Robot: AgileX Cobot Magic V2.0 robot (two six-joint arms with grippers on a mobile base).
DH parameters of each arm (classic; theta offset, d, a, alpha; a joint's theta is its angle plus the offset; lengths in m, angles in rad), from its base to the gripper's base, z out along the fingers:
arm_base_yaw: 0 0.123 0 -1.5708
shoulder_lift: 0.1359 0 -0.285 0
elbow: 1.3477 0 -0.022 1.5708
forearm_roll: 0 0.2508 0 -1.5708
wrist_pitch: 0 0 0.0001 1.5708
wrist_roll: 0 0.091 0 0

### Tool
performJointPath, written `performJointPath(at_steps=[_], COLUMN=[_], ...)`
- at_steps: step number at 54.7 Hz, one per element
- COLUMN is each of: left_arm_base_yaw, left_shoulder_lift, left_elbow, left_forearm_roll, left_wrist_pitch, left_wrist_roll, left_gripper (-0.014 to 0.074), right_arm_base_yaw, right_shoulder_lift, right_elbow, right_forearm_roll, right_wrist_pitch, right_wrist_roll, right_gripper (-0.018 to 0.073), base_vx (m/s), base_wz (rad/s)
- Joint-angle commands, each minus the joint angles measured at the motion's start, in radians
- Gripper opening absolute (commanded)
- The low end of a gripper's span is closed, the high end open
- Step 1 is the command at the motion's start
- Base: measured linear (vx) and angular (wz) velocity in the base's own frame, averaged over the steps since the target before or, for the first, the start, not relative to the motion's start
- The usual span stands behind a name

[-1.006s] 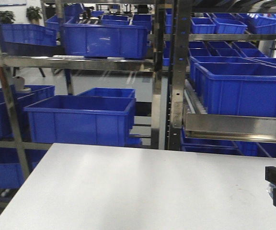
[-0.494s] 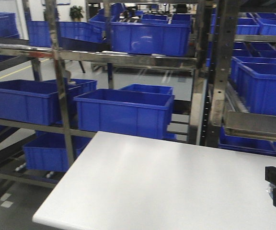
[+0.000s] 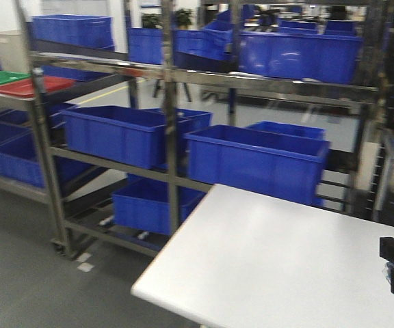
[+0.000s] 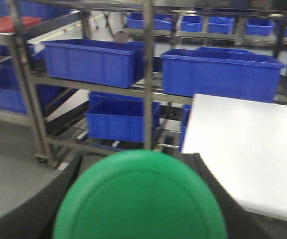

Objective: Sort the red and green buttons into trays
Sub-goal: 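Drive the base to the green and red trays holding both buttons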

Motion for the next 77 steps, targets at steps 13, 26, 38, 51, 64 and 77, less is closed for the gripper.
performJointPath(at_steps=[13, 26, 38, 51, 64, 77], left_arm_base_yaw=[-0.006, -0.006, -0.006, -0.007, -0.007, -0.007], left_shoulder_lift=[0.002, 0.002, 0.002, 0.002, 0.002, 0.002], left_elbow=[-0.030, -0.030, -0.030, -0.030, -0.030, -0.030], left_forearm_roll=[-0.011, -0.011, -0.011, -0.011, -0.011, -0.011], left_wrist_pitch=[-0.081, -0.081, -0.081, -0.081, -0.081, -0.081], left_wrist_roll=[-0.007, -0.007, -0.007, -0.007, -0.007, -0.007], left_gripper=[-0.0003, -0.0003, -0.0003, -0.0003, -0.0003, -0.0003], right_arm_base_yaw=[-0.004, -0.004, -0.004, -0.004, -0.004, -0.004], right_shoulder_lift=[-0.008, -0.008, -0.008, -0.008, -0.008, -0.008], right_elbow=[-0.032, -0.032, -0.032, -0.032, -0.032, -0.032], right_forearm_roll=[-0.012, -0.012, -0.012, -0.012, -0.012, -0.011], right_wrist_pitch=[-0.086, -0.086, -0.086, -0.086, -0.086, -0.086], right_wrist_roll=[-0.004, -0.004, -0.004, -0.004, -0.004, -0.004], right_gripper=[-0.0009, -0.0009, -0.0009, -0.0009, -0.0009, -0.0009], base_vx=[0.04, 0.11, 0.16, 0.20, 0.23, 0.28], base_wz=[0.67, 0.64, 0.53, 0.50, 0.45, 0.36])
